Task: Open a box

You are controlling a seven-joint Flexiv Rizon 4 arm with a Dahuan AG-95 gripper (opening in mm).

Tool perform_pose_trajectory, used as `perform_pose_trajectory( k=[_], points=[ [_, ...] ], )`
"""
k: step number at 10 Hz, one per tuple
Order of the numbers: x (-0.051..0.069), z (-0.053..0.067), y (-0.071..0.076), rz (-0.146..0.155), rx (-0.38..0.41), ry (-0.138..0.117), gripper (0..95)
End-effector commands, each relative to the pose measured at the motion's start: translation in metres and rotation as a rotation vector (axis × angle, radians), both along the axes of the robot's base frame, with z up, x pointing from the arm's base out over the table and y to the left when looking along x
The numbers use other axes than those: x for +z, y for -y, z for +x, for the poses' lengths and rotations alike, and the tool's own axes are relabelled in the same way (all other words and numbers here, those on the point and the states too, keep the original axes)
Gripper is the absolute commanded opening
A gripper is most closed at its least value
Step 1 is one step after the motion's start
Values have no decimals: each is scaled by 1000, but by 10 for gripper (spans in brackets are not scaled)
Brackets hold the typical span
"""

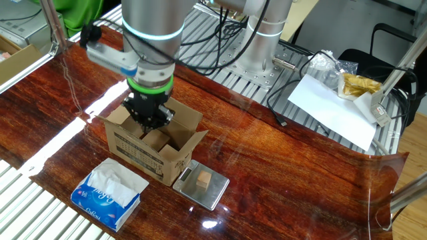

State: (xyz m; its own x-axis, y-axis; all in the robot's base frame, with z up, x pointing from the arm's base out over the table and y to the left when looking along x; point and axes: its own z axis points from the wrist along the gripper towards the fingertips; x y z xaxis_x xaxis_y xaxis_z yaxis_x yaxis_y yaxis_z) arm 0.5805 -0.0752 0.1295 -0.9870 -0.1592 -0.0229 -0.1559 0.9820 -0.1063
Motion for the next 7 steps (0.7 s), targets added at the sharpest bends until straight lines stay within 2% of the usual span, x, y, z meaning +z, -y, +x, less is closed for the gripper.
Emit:
perform_pose_trajectory(
  k=[1, 2, 7],
  points=[
    [-6, -2, 2, -4, 7, 19, 0],
    [-11, -2, 3, -8, 14, 26, 0],
    [-23, -2, 6, -79, 38, 61, 0]
  ],
)
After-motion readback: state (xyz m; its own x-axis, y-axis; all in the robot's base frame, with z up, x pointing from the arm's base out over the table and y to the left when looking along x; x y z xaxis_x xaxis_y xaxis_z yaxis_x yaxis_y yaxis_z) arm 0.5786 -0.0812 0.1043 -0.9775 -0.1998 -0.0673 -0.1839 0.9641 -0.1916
